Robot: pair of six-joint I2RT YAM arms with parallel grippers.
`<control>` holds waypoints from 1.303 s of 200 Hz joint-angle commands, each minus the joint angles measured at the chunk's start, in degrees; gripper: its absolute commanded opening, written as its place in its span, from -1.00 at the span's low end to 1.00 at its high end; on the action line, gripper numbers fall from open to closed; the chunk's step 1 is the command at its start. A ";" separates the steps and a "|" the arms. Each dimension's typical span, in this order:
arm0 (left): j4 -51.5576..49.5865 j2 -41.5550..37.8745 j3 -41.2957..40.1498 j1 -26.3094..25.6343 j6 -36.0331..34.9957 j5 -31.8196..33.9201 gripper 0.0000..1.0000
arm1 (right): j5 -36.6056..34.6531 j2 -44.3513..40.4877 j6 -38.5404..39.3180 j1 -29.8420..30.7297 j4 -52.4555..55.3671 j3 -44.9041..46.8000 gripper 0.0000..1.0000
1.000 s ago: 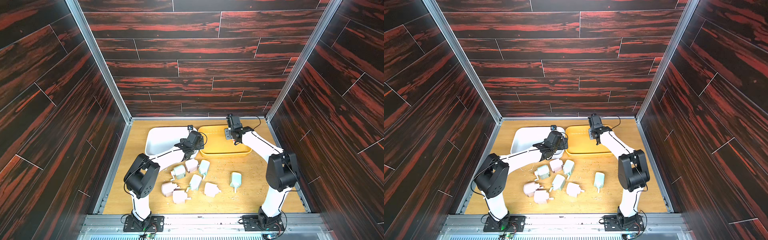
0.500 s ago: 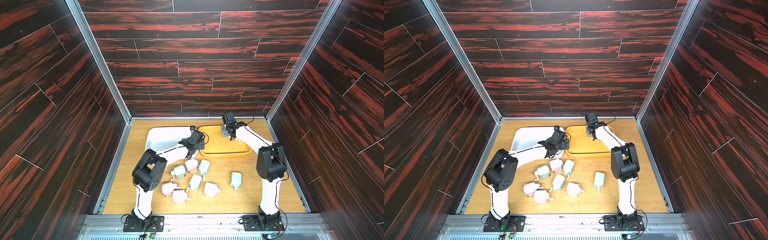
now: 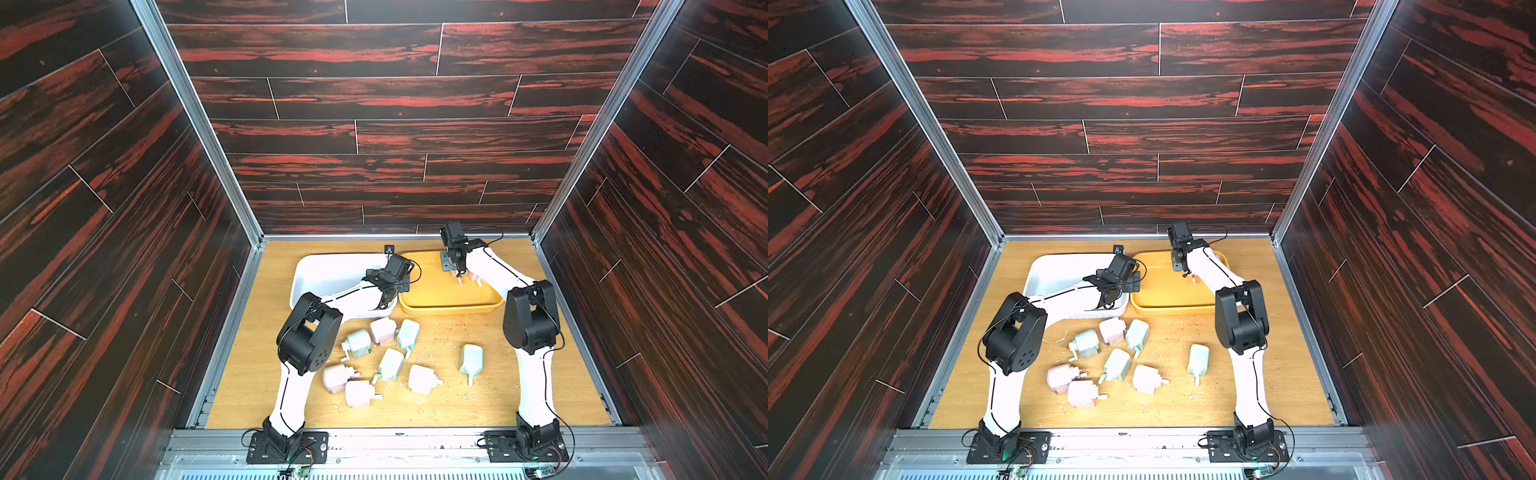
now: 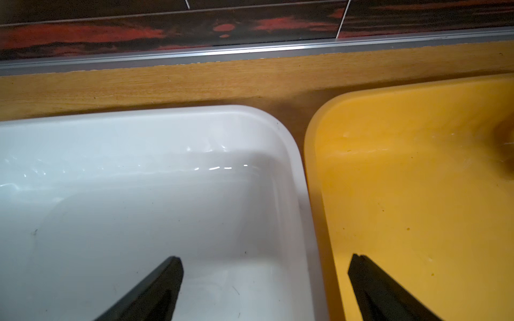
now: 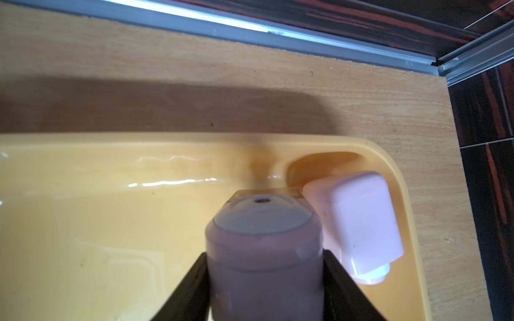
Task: Place the pencil sharpeners by color into the storage box
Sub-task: Place the pencil sharpener in the storage box.
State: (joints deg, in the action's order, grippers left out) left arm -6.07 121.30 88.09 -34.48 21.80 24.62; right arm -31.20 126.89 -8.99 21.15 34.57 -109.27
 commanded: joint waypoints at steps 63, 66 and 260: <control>-2.02 1.82 2.08 0.53 -0.36 0.56 1.00 | -3.71 4.48 -3.18 -0.14 3.18 -4.81 -0.33; -2.02 1.84 2.07 0.55 -0.36 0.59 1.00 | -3.77 4.61 -3.28 -0.14 3.28 -4.81 -0.32; -2.61 1.31 1.20 1.42 -0.45 0.52 1.00 | -8.70 3.63 -3.05 -0.12 4.70 -4.98 0.41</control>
State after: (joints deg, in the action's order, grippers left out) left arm -6.94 122.67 88.95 -33.67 21.41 24.80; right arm -38.87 132.05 -12.73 21.15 38.63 -112.99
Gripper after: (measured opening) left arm 0.999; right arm 0.705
